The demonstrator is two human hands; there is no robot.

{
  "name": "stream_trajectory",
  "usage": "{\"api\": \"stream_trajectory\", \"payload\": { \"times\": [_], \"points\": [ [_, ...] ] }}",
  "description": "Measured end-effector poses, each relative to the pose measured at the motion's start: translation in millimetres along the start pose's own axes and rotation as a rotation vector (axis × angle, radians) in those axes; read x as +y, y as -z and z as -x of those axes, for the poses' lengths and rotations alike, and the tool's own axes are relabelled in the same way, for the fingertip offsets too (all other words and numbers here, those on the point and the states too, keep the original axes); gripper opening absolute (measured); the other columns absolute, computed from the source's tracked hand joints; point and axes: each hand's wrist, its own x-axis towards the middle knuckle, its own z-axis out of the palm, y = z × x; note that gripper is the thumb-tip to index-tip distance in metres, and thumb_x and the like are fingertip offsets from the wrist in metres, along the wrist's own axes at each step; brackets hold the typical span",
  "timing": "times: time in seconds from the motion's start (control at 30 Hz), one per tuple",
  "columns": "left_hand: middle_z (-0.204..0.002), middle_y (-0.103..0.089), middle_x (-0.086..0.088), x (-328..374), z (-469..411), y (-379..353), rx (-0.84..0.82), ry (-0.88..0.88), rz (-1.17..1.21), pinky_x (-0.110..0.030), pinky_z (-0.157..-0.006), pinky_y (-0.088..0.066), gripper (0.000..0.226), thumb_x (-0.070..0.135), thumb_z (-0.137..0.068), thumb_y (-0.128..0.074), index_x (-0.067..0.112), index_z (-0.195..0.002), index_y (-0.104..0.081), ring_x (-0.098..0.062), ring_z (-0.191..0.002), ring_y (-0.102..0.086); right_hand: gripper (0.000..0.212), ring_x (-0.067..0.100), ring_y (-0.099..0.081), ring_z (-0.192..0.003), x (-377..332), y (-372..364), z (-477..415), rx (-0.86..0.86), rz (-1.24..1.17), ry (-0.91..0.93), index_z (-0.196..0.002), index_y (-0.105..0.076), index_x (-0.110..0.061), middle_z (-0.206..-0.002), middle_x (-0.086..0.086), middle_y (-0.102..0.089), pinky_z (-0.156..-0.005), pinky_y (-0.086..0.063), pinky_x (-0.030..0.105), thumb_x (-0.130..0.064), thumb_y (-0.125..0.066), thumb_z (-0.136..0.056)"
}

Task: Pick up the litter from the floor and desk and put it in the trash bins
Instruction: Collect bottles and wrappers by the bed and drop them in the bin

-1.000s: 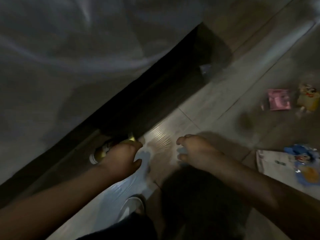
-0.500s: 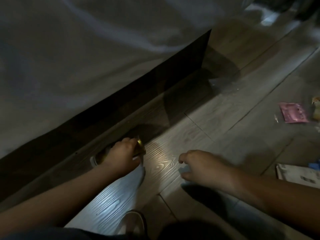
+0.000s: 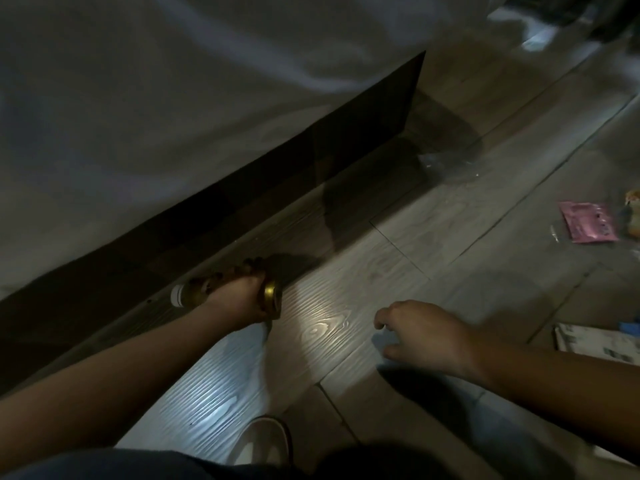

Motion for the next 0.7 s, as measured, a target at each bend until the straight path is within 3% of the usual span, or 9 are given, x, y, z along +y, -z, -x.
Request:
{"api": "stream_trajectory", "payload": {
  "times": [0.3, 0.5, 0.7],
  "points": [
    [-0.111, -0.055, 0.003, 32, 1, -1, 0.074, -0.167, 0.074, -0.028, -0.081, -0.047, 0.061, 0.052, -0.068, -0.074, 0.028, -0.118, -0.051, -0.012, -0.096, -0.054, 0.048, 0.019, -0.056, -0.107, 31, -1, 7, 0.002, -0.010, -0.080, -0.129, -0.050, -0.027, -0.124, 0.001, -0.056, -0.080, -0.042, 0.026, -0.039, -0.058, -0.084],
    [-0.105, -0.056, 0.006, 111, 2, 32, -0.010, -0.418, 0.083, -0.032, -0.080, -0.051, 0.054, 0.058, -0.068, -0.069, 0.029, -0.110, -0.053, -0.011, -0.091, -0.056, 0.047, 0.019, -0.057, -0.106, 54, 0, 39, 0.095, -0.014, -0.173, -0.131, -0.050, -0.021, -0.122, 0.003, -0.058, -0.075, -0.040, 0.024, -0.038, -0.057, -0.089],
    [-0.099, -0.063, 0.005, 215, -5, 60, -0.113, -0.631, -0.033, -0.035, -0.078, -0.055, 0.053, 0.057, -0.067, -0.069, 0.026, -0.106, -0.054, -0.014, -0.087, -0.061, 0.035, 0.018, -0.060, -0.095, 89, -2, 102, 0.147, -0.126, -0.384, -0.123, -0.056, -0.018, -0.108, 0.004, -0.064, -0.077, -0.048, 0.027, -0.029, -0.059, -0.090]
  ]
}}
